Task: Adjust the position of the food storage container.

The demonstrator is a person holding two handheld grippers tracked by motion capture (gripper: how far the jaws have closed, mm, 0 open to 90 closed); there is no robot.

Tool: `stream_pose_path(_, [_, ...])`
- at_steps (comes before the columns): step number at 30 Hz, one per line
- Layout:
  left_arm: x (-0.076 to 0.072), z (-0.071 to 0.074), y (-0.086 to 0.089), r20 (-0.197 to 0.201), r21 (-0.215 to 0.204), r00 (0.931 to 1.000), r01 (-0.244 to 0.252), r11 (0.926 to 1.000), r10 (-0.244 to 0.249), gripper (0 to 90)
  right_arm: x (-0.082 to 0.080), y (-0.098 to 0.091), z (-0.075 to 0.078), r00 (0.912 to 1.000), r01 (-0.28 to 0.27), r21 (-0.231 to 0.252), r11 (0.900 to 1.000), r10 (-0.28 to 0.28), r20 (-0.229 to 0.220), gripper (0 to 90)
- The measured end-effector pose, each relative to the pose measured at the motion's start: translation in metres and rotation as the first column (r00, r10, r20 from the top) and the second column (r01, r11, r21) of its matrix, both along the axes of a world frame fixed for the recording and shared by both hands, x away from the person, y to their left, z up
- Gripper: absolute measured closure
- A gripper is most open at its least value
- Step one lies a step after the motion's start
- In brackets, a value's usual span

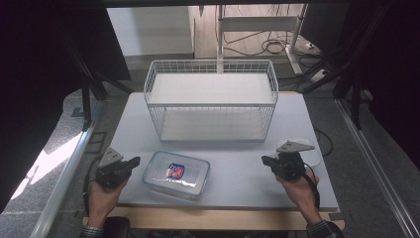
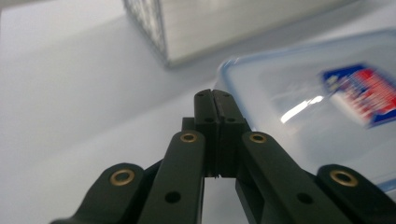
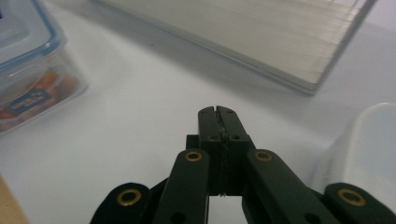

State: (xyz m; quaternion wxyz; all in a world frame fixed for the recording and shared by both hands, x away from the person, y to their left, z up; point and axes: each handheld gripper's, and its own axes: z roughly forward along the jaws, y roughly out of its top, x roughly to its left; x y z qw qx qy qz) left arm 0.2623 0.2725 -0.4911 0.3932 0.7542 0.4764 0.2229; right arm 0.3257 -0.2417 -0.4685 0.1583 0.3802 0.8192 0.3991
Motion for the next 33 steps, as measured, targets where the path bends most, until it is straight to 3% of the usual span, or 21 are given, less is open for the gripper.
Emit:
stream_pose_path(1, [0.0,0.0,0.0,0.0,0.0,1.0,0.0,1.0,0.0,90.0,-0.001,0.001,0.0,1.0,-0.008,0.001,1.0,0.008,-0.002,89.9])
stream_pose_path(2, [0.001,-0.006,0.0,-0.034,0.011,0.9994,0.001,0.9999,-0.001,90.0,-0.003,0.004,-0.001,0.9998,-0.018,0.003,0.9998,0.018,-0.007,90.0])
stream_pose_path(7, [0.0,-0.02,-0.002,-0.112,0.063,0.9935,0.025,0.9977,-0.018,90.0,-0.012,0.016,-0.004,0.9964,-0.08,0.021,0.9966,0.08,-0.029,89.9])
stream_pose_path(10, [-0.005,-0.025,-0.004,-0.144,0.04,0.9887,0.047,0.9981,-0.04,90.0,-0.021,0.028,-0.003,0.9883,-0.144,0.053,0.9882,0.146,-0.043,89.9])
stream_pose_path(14, [-0.01,-0.029,-0.009,-0.17,0.037,0.9836,0.067,0.997,-0.06,90.0,-0.029,0.041,-0.004,0.9782,-0.2,0.048,0.9787,0.202,-0.049,89.9])
stream_pose_path(18, [-0.013,-0.03,-0.015,-0.181,0.025,0.9808,0.079,0.9965,-0.074,90.0,-0.035,0.053,-0.008,0.9662,-0.244,0.041,0.9689,0.247,-0.075,89.9])
stream_pose_path(20, [-0.014,-0.029,-0.019,-0.173,0.065,0.9834,0.067,0.9956,-0.055,90.0,-0.036,0.058,-0.01,0.9598,-0.263,0.045,0.9638,0.266,-0.091,89.7])
stream_pose_path(21, [-0.014,-0.029,-0.019,-0.173,0.065,0.9834,0.067,0.9956,-0.055,90.0,-0.036,0.058,-0.01,0.9598,-0.263,0.045,0.9638,0.266,-0.091,89.7])
stream_pose_path(22, [-0.014,-0.029,-0.021,-0.177,0.056,0.9824,0.07,0.996,-0.059,90.0,-0.037,0.061,-0.011,0.9536,-0.277,0.052,0.9595,0.281,-0.108,89.1])
stream_pose_path(27, [-0.012,-0.028,-0.031,-0.182,0.047,0.9798,0.092,0.9946,-0.082,90.0,-0.039,0.065,-0.014,0.9473,-0.293,0.047,0.955,0.297,-0.121,88.6])
stream_pose_path(33, [-0.01,-0.027,-0.054,-0.192,0.031,0.9718,0.146,0.9888,-0.137,90.0,-0.039,0.067,-0.019,0.9404,-0.301,0.044,0.9525,0.304,-0.152,88.6])
